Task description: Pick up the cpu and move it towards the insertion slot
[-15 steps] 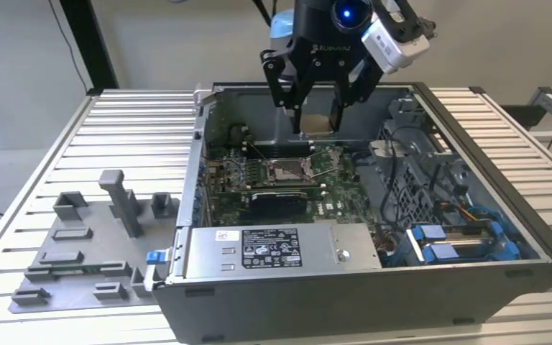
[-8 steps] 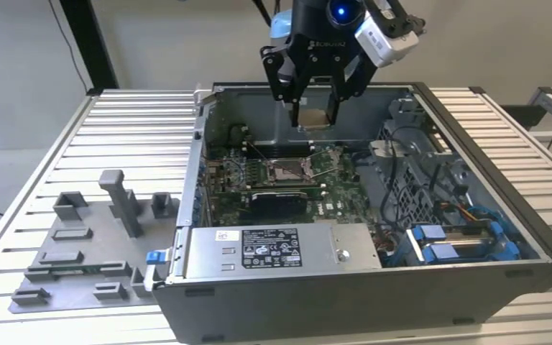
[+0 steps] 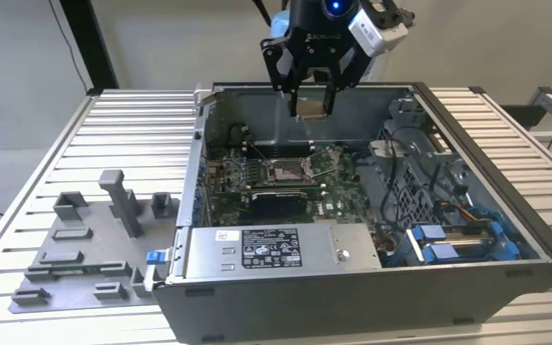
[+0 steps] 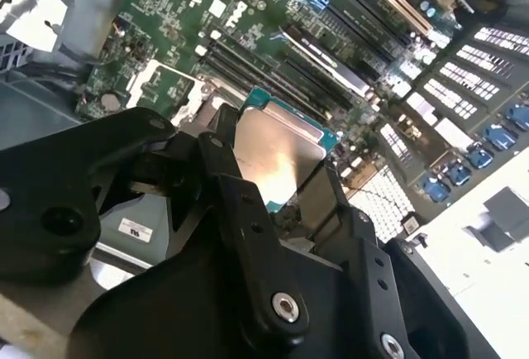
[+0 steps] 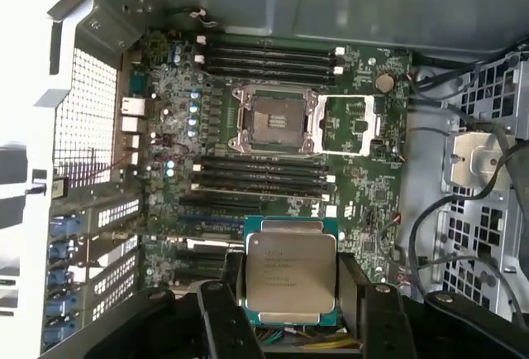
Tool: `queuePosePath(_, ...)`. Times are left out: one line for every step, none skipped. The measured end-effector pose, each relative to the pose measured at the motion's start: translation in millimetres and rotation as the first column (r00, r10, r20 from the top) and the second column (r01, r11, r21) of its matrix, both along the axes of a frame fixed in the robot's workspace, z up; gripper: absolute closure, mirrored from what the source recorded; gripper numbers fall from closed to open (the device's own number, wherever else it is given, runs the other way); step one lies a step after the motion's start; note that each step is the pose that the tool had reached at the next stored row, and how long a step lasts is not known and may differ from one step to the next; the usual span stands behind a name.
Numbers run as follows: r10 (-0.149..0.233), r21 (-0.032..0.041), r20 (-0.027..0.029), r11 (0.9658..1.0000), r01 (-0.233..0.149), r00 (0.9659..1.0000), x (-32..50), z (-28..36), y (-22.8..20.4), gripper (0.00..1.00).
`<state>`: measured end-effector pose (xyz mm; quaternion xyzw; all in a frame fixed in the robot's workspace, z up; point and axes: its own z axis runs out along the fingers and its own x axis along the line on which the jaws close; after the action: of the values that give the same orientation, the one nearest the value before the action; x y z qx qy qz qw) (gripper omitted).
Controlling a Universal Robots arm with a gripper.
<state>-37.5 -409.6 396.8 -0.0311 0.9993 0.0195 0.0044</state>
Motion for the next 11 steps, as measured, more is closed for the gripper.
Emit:
queuePosePath(0.0,0.0001,0.0001,1.0,0.0,1.0,0.0,0.0,0.0,1.0)
queuePosePath(0.0,0.0001,0.0001,1.0,0.0,1.0,0.0,0.0,0.0,1.0)
queuePosePath(0.0,0.0002,0.0001,1.0,0.0,1.0,0.0,-0.1,0.1,1.0)
queuePosePath(0.0,0.0004,0.0002,1.0,0.0,1.0,-0.1,-0.1,0.1,1.0)
queuePosePath(0.0,0.0002,0.0001,1.0,0.0,1.0,0.0,-0.1,0.2,1.0)
queuePosePath(0.0,0.0002,0.0001,1.0,0.0,1.0,0.0,-0.1,0.2,1.0)
queuePosePath(0.0,0.0002,0.0002,1.0,0.0,1.0,0.0,-0.1,0.3,1.0)
queuePosePath(0.0,0.0002,0.0002,1.0,0.0,1.0,0.0,-0.1,0.6,1.0)
queuePosePath(0.0,0.0003,0.0002,1.0,0.0,1.0,-0.1,-0.1,2.5,1.0)
queuePosePath(0.0,0.0003,0.0002,1.0,0.0,1.0,-0.1,-0.1,5.1,1.0)
queuePosePath(0.0,0.0002,0.0001,1.0,0.0,1.0,-0.1,0.0,6.8,1.0)
